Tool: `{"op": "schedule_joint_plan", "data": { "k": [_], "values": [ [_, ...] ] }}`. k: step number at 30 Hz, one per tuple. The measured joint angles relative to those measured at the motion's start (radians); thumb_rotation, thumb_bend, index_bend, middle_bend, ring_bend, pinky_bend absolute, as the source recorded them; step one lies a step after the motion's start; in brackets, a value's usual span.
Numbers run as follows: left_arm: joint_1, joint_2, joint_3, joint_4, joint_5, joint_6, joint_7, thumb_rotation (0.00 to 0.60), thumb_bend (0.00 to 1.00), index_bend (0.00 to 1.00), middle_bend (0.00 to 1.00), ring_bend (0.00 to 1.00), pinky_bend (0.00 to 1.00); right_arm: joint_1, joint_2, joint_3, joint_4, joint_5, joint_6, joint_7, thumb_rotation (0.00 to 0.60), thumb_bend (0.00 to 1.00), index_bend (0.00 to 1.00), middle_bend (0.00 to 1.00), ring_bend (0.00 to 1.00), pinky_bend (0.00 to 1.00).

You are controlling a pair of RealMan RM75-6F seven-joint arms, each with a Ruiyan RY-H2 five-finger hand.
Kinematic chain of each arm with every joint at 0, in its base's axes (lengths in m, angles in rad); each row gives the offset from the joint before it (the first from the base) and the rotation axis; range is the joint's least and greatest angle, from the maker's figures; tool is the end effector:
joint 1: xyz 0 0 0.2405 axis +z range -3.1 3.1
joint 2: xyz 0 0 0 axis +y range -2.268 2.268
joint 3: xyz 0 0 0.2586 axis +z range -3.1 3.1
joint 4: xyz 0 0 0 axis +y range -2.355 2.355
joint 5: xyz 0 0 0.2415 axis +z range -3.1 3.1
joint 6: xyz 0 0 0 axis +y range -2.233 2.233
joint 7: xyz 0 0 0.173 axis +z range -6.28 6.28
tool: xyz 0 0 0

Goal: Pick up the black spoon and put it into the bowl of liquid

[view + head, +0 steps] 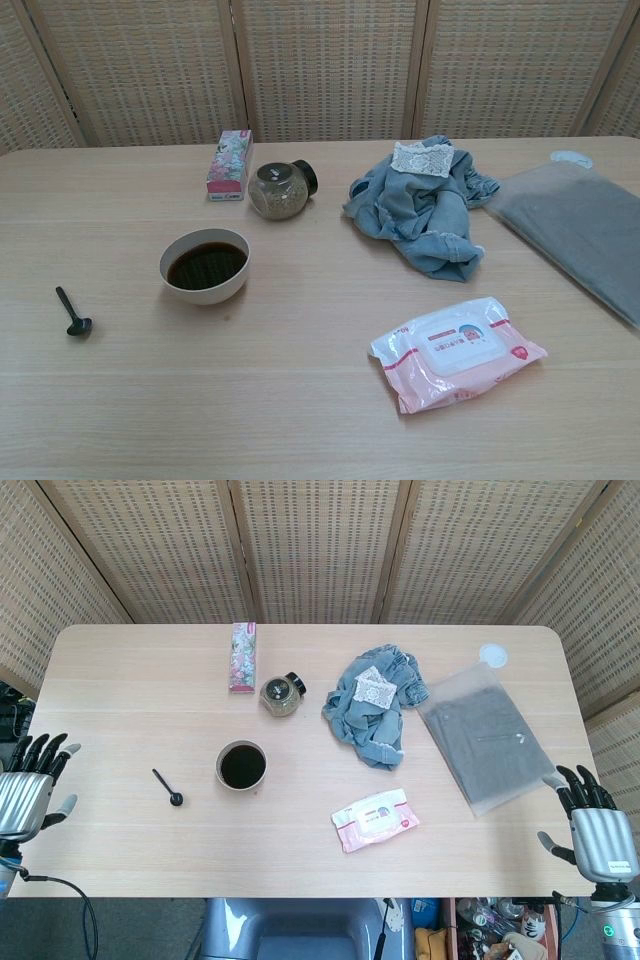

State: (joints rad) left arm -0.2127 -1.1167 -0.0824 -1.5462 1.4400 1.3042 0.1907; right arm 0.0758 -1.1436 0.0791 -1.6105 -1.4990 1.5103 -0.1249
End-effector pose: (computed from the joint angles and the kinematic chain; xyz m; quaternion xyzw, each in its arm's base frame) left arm -0.3292 0.2639 0.1223 -0.6688 -0.3238 -0.2989 0.5987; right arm -0.3206 -0.2165 0.1321 0.5994 -0.3453 0.3724 0.6186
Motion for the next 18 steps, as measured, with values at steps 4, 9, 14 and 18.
{"op": "schedule_joint_plan", "data": {
  "k": [4, 9, 14, 18],
  "values": [
    [-0.050, -0.002, -0.006, 0.017, -0.017, -0.078, 0.021, 0.600, 0.33, 0.18, 0.23, 0.17, 0.17, 0.001, 0.003, 0.000, -0.002, 0.003, -0.004, -0.004, 0.600, 0.30, 0.28, 0.22, 0.10, 0.27],
    [-0.105, -0.021, -0.011, 0.066, -0.022, -0.145, 0.018, 0.600, 0.32, 0.24, 0.53, 0.42, 0.47, 0.002, 0.007, 0.001, -0.006, 0.009, -0.010, -0.007, 0.600, 0.29, 0.30, 0.22, 0.10, 0.27],
    [-0.167, -0.051, -0.009, 0.134, -0.011, -0.228, -0.010, 0.600, 0.32, 0.31, 0.73, 0.60, 0.60, 0.003, 0.008, 0.002, -0.010, 0.008, -0.011, -0.010, 0.600, 0.29, 0.30, 0.22, 0.11, 0.27],
    [-0.223, -0.088, -0.005, 0.205, -0.004, -0.297, -0.030, 0.600, 0.32, 0.32, 0.78, 0.65, 0.63, 0.003, 0.007, 0.002, -0.010, 0.009, -0.010, -0.013, 0.600, 0.29, 0.30, 0.22, 0.12, 0.27]
  ]
}}
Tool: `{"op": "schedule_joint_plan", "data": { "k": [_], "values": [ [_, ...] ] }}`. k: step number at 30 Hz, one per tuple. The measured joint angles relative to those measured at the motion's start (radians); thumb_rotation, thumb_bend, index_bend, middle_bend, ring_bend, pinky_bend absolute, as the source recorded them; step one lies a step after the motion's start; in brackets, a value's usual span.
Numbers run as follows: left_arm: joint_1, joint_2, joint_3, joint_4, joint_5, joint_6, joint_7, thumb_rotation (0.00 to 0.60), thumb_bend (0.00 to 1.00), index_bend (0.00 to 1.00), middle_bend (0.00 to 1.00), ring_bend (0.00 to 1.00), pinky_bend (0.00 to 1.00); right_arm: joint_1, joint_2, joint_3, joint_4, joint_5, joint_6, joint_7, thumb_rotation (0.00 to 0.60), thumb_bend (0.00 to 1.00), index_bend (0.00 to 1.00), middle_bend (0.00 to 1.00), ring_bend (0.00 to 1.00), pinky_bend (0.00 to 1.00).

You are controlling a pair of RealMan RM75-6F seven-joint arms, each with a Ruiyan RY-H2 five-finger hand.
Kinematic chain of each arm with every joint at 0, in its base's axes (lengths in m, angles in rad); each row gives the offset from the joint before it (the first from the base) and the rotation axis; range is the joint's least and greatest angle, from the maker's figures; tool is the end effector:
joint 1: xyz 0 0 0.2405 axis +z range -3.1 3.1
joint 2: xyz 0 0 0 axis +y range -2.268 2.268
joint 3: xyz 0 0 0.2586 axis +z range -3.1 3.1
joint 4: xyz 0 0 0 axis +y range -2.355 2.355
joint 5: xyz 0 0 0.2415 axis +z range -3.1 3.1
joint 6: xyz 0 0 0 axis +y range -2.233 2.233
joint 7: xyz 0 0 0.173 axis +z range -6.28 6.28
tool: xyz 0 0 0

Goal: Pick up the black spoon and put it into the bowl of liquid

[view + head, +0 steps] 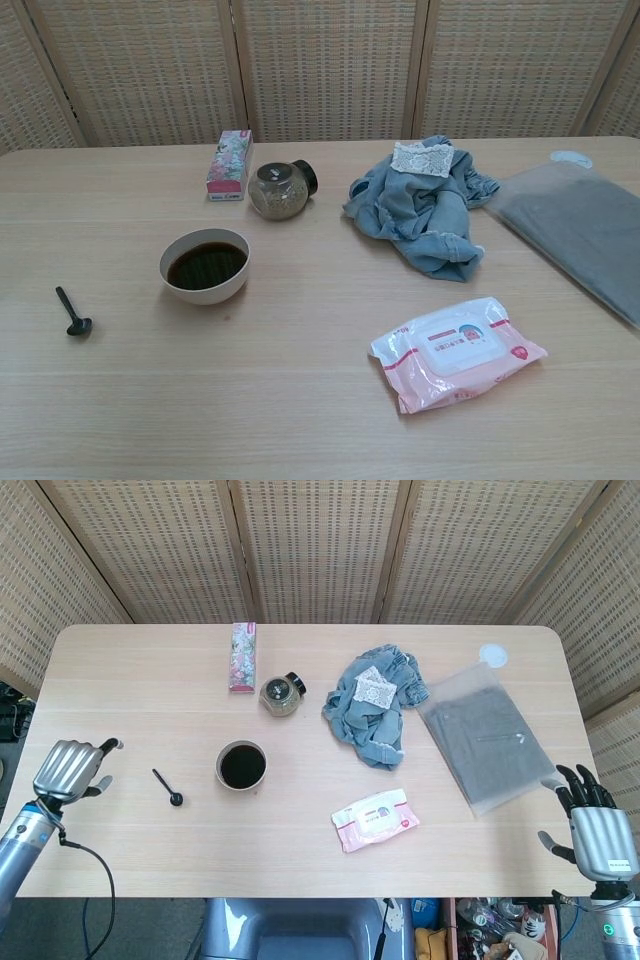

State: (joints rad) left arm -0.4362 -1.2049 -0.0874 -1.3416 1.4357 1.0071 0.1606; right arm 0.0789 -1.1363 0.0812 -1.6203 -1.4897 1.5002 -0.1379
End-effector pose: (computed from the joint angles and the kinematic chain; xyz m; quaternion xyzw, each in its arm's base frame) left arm -0.3260 0.3421 0.0805 -0.7509 -0.3006 -0.2402 0.5366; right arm -0.3204 -0.2180 0.1329 0.6011 -0.3457 0.3663 0.6205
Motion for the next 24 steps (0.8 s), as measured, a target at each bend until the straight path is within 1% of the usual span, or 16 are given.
{"op": "schedule_joint_plan", "data": {
  "k": [4, 9, 18, 24],
  "values": [
    [-0.035, -0.032, 0.006, 0.048, -0.005, -0.052, -0.002, 0.600, 0.32, 0.32, 0.78, 0.65, 0.63, -0.001, 0.003, 0.000, 0.000, 0.002, 0.000, -0.001, 0.600, 0.29, 0.30, 0.22, 0.12, 0.27],
    [-0.068, -0.074, 0.013, 0.099, -0.022, -0.101, -0.010, 0.600, 0.32, 0.36, 0.79, 0.67, 0.63, -0.003, 0.004, 0.000, 0.003, 0.004, 0.001, 0.003, 0.600, 0.29, 0.31, 0.22, 0.12, 0.27],
    [-0.114, -0.155, 0.031, 0.211, -0.021, -0.161, -0.053, 0.600, 0.32, 0.38, 0.80, 0.67, 0.63, -0.004, -0.002, -0.001, 0.017, 0.001, 0.003, 0.012, 0.600, 0.29, 0.31, 0.22, 0.12, 0.27],
    [-0.132, -0.212, 0.041, 0.289, -0.020, -0.181, -0.074, 0.600, 0.32, 0.42, 0.81, 0.68, 0.65, -0.009, 0.000, -0.003, 0.012, 0.016, -0.002, 0.005, 0.600, 0.30, 0.31, 0.22, 0.12, 0.27]
  ]
}}
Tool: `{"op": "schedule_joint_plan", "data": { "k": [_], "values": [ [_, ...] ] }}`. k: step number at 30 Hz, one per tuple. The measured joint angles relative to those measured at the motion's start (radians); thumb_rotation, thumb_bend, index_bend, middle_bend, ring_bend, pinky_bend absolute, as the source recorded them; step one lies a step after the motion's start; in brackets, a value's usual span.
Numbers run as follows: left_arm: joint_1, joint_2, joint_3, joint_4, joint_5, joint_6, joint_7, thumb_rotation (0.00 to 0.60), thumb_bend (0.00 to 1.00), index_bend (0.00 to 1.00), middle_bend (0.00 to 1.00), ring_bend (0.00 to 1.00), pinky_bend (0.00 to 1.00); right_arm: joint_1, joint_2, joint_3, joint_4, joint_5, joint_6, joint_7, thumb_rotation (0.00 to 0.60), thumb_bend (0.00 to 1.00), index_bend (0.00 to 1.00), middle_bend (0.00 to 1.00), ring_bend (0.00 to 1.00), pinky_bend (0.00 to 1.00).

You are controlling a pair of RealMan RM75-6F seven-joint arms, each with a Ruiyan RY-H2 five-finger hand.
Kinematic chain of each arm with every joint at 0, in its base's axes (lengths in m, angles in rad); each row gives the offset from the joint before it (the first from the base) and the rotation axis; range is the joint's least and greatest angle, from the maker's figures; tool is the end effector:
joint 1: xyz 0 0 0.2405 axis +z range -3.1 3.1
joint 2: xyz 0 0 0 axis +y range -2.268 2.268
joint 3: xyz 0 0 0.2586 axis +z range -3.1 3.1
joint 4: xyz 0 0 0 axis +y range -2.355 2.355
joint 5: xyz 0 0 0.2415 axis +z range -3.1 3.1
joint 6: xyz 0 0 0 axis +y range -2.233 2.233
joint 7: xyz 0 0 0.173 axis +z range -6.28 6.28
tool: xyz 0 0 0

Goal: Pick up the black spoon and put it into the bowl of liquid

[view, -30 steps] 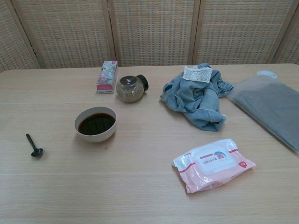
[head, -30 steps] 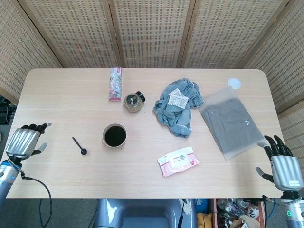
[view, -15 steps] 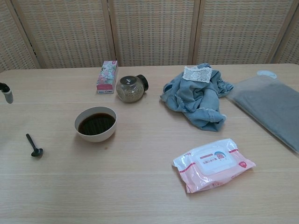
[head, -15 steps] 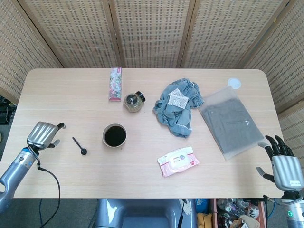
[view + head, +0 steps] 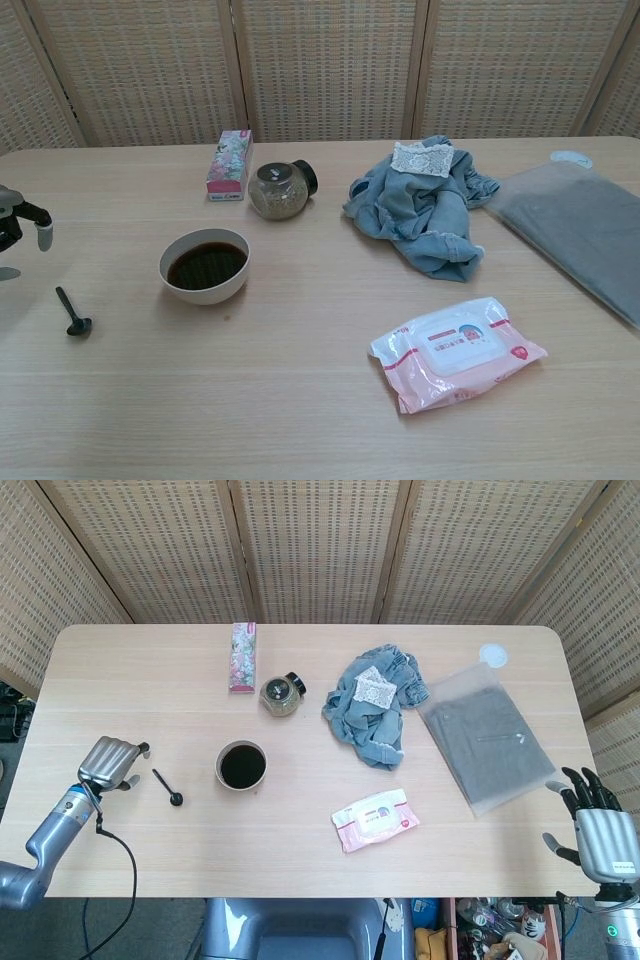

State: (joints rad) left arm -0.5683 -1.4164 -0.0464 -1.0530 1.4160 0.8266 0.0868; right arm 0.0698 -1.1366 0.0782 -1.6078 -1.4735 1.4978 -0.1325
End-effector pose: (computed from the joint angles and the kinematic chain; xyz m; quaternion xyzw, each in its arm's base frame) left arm -0.3406 0.3832 0.0179 -0.7822 -0.3178 -0.1897 0.5012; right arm -0.3282 -0.2145 0.1343 0.5966 -0.3517 0.3568 0.6269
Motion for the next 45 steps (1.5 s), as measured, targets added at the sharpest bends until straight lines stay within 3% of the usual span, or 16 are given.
{"op": "schedule_joint_plan", "data": {
  "k": [6, 24, 45],
  "values": [
    [-0.017, -0.050, 0.019, 0.071, 0.013, -0.018, -0.034, 0.600, 0.32, 0.47, 0.82, 0.69, 0.66, -0.002, -0.001, -0.002, -0.004, 0.009, -0.006, -0.008, 0.600, 0.29, 0.31, 0.22, 0.12, 0.27],
    [-0.052, -0.152, 0.045, 0.215, 0.023, -0.066, -0.060, 0.600, 0.32, 0.48, 0.84, 0.70, 0.66, -0.005, -0.001, -0.004, 0.001, 0.026, -0.019, -0.007, 0.600, 0.29, 0.33, 0.22, 0.13, 0.27],
    [-0.071, -0.190, 0.052, 0.263, 0.010, -0.099, -0.087, 0.600, 0.37, 0.50, 0.84, 0.70, 0.66, -0.014, 0.004, -0.008, 0.006, 0.038, -0.024, -0.005, 0.600, 0.29, 0.33, 0.22, 0.13, 0.27]
  ]
}}
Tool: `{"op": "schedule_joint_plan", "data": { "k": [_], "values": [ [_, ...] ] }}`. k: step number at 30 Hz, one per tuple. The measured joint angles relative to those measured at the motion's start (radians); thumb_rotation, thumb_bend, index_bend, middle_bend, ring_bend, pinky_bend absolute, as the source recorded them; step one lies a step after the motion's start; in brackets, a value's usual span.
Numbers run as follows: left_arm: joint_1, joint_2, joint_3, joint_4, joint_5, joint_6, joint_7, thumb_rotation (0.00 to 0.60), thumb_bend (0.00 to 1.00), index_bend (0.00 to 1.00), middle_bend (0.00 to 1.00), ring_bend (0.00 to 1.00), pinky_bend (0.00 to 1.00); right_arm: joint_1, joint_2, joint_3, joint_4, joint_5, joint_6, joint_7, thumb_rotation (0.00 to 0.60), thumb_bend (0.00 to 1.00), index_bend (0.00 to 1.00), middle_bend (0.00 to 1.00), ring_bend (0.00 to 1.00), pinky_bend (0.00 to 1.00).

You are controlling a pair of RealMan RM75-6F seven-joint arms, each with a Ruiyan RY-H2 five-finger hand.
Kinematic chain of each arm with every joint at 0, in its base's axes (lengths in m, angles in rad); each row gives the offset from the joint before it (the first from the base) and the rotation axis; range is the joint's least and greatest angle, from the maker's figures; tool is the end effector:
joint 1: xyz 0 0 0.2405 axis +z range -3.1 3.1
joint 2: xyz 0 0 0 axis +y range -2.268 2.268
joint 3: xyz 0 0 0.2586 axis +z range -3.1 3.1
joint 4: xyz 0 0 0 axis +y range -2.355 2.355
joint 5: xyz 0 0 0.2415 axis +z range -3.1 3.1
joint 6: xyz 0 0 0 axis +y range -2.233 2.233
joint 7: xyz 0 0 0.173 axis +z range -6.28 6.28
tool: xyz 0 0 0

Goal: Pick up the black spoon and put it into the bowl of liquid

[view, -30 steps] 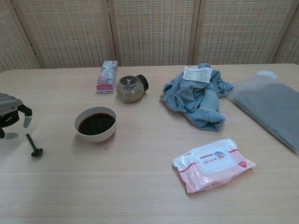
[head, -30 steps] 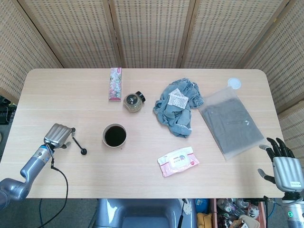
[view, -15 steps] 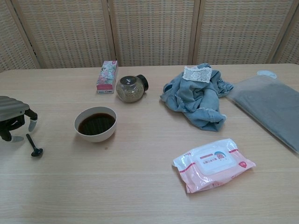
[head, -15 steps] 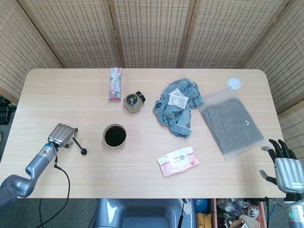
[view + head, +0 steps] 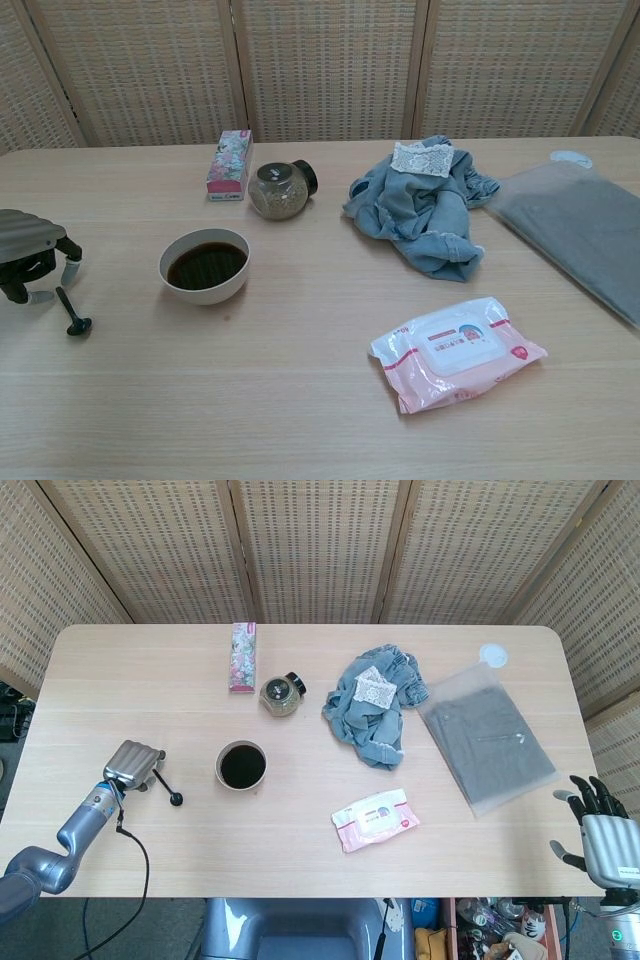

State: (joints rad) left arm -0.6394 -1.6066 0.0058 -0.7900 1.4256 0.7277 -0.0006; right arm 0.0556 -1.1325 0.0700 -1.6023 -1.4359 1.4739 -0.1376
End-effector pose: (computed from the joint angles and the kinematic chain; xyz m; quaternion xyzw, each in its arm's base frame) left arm -0.3518 0.4017 -0.0306 -0.7983 -0.3263 -0.1524 0.4828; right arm -0.3413 -0.2076 0.1336 0.5918 -0.3694 0.3317 0.6351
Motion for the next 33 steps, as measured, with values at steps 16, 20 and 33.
{"op": "schedule_joint_plan", "data": {
  "k": [16, 20, 33],
  "values": [
    [-0.001, -0.022, -0.001, 0.026, -0.011, -0.011, -0.017, 0.600, 0.37, 0.50, 0.84, 0.70, 0.66, -0.005, 0.001, 0.000, 0.001, 0.002, 0.004, 0.002, 0.600, 0.29, 0.33, 0.22, 0.13, 0.27],
    [-0.005, -0.027, -0.003, 0.031, -0.012, -0.014, -0.023, 0.600, 0.37, 0.50, 0.84, 0.70, 0.66, -0.010, 0.003, -0.001, 0.000, 0.003, 0.008, 0.002, 0.600, 0.29, 0.33, 0.22, 0.13, 0.27],
    [-0.017, -0.045, -0.005, 0.045, -0.018, -0.038, -0.035, 0.600, 0.37, 0.50, 0.84, 0.70, 0.66, -0.019, 0.015, 0.000, -0.012, 0.012, 0.014, -0.004, 0.600, 0.29, 0.33, 0.22, 0.13, 0.27]
  ]
}}
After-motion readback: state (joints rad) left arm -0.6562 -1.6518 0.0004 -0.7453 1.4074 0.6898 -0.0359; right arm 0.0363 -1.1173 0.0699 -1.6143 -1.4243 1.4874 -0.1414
